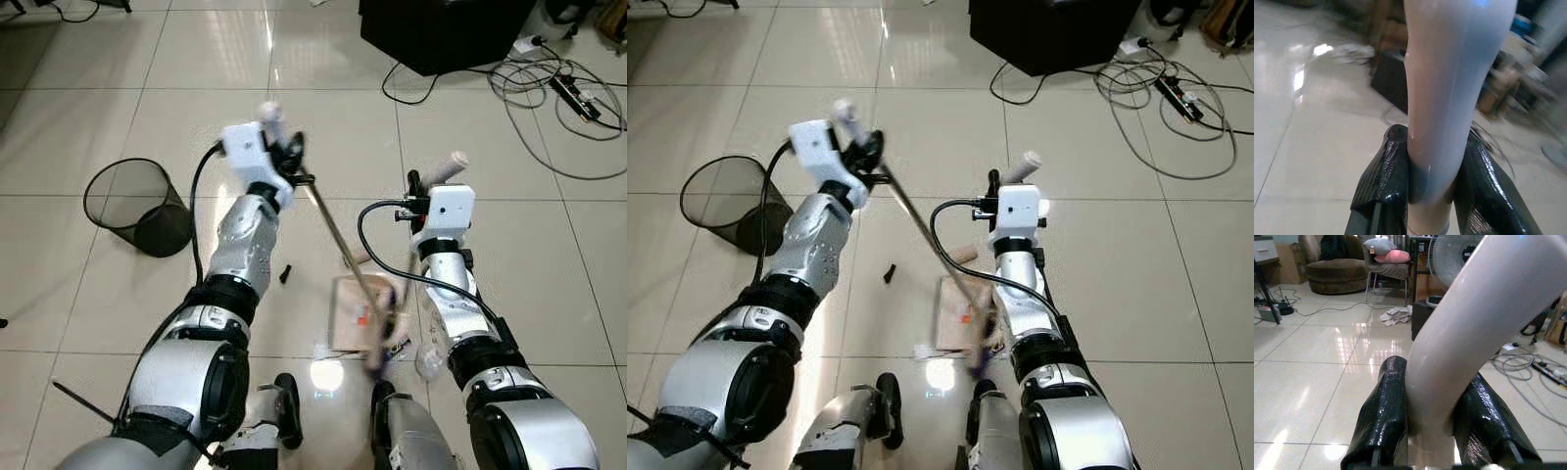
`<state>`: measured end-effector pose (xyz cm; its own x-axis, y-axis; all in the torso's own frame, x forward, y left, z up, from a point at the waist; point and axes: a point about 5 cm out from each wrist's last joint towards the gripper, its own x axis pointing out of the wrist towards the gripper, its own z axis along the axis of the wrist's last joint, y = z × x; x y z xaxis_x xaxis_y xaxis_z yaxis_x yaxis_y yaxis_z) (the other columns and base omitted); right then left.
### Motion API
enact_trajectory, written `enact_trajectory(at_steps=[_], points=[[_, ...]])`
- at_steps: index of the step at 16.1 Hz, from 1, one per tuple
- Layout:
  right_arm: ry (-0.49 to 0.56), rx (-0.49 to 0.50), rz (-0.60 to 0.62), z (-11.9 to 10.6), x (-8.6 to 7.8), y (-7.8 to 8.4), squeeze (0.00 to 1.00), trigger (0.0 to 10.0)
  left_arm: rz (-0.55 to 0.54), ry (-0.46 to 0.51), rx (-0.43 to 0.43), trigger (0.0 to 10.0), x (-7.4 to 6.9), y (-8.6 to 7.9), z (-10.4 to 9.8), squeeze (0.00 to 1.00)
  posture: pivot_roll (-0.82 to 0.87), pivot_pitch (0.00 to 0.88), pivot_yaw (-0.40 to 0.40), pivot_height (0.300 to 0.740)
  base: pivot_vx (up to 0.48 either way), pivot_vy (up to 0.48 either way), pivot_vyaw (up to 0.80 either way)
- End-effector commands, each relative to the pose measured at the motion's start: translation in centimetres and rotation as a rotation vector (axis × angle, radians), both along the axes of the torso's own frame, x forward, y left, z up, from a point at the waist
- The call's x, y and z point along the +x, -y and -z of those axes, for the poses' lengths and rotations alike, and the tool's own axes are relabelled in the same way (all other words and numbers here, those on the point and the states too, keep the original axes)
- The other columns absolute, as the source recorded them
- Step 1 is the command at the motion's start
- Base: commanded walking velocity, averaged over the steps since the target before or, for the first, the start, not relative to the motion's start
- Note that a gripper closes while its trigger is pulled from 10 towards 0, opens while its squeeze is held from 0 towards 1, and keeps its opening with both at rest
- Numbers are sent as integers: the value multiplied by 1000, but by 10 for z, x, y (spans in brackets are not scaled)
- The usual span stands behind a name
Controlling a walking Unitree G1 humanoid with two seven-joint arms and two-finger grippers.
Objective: Sweep floor
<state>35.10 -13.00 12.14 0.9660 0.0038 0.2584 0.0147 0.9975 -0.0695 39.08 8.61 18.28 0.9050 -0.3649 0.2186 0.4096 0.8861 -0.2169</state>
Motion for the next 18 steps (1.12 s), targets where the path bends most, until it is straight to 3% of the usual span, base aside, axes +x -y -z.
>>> enact_trajectory(at_steps=[1, 2, 4, 7, 10, 13, 15, 17, 18], points=[[13, 50, -17, -1, -2, -4, 0, 10000, 92, 71, 72, 10000, -1, 9, -11, 0, 81, 224, 93, 740, 0, 0, 0], [25, 56, -10, -2, -3, 1, 0, 10000, 202, 121, 149, 10000, -2, 14, -19, 0, 86, 225, 92, 740, 0, 0, 0], [26, 59, 4, 0, -6, 8, 0, 10000, 280, 163, 177, 10000, -1, 7, -33, 0, 90, 222, 91, 740, 0, 0, 0], [30, 67, 8, 3, -10, 15, 0, 10000, 269, 196, 180, 10000, 3, -17, -51, 0, 91, 197, 91, 740, 0, 0, 0], [34, 69, 16, 4, -13, 23, 0, 10000, 230, 229, 213, 10000, 8, -54, -75, 0, 107, 189, 85, 740, 0, 0, 0], [50, 77, 27, 0, -14, 29, 0, 10000, 177, 213, 343, 10000, 5, -91, -72, 0, 105, 161, 100, 740, 0, 0, 0], [74, 102, 40, -6, -13, 33, 0, 10000, 154, 203, 414, 10000, 3, -103, -67, 0, 104, 159, 106, 740, 0, 0, 0], [121, 123, 42, -22, -12, 41, 0, 10000, 73, 147, 513, 10000, -3, -128, -48, 0, 78, 131, 117, 740, 0, 0, 0], [124, 138, 52, -29, -13, 46, 0, 10000, 48, 117, 487, 10000, -8, -137, -37, 0, 63, 117, 117, 740, 0, 0, 0]])
